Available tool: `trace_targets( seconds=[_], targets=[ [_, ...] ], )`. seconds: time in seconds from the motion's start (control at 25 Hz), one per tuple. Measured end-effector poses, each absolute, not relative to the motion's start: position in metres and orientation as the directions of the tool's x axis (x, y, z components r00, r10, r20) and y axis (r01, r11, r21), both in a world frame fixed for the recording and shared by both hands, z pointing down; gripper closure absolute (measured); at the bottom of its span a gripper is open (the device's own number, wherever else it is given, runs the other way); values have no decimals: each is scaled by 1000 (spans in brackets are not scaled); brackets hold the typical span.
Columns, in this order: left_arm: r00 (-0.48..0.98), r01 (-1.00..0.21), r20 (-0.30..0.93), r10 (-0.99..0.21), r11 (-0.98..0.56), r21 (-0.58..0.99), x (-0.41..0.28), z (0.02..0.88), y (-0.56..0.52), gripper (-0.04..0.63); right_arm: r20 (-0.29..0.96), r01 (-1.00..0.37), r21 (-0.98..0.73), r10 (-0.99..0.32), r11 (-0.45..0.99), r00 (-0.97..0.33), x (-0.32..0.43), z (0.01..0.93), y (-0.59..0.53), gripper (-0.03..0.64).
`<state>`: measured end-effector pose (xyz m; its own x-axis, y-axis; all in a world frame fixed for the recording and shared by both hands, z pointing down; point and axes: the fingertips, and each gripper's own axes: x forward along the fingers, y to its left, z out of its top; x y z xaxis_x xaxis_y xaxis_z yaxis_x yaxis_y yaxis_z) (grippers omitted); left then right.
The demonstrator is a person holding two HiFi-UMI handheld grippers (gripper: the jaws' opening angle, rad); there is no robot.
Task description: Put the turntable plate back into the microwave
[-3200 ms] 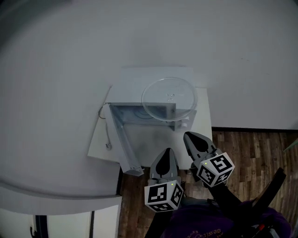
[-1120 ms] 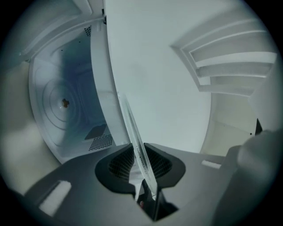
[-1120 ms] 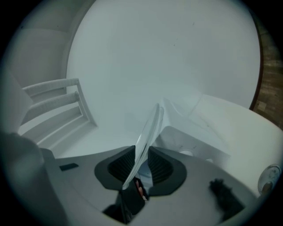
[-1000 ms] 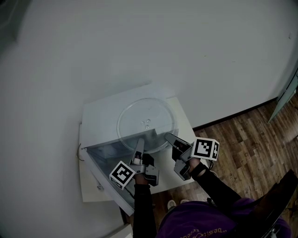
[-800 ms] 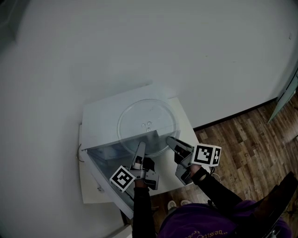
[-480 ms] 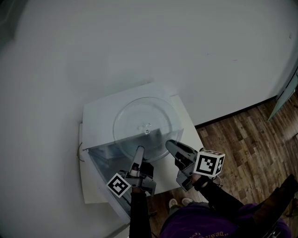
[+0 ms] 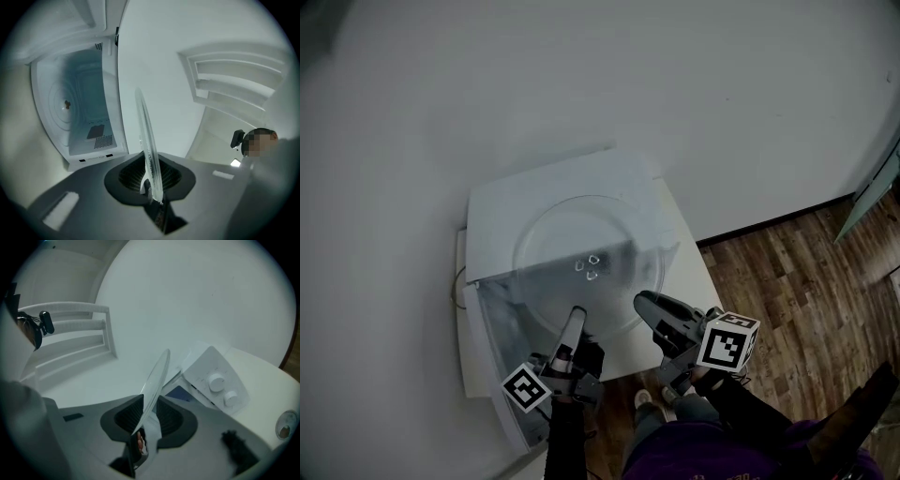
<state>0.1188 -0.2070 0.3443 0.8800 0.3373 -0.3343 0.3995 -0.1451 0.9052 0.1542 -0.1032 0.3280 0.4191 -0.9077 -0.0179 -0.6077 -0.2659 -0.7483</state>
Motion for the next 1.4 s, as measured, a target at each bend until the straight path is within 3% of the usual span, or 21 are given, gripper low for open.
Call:
trace_targets(
  seconds=[0.24, 0.96, 1.4],
  targets=[
    [895, 386, -310, 321, -207, 899, 90, 355, -204, 548, 2, -607, -755, -926, -249, 377, 130, 342, -103, 525],
    [976, 219, -207, 75, -243, 945, 4, 401, -178, 537, 74, -590, -793, -985, -152, 154, 71, 383, -91, 523],
    [995, 99, -90, 52, -219, 971, 14, 450, -191, 537, 177, -539, -806, -969, -243, 171, 82, 441, -103, 511]
  ],
)
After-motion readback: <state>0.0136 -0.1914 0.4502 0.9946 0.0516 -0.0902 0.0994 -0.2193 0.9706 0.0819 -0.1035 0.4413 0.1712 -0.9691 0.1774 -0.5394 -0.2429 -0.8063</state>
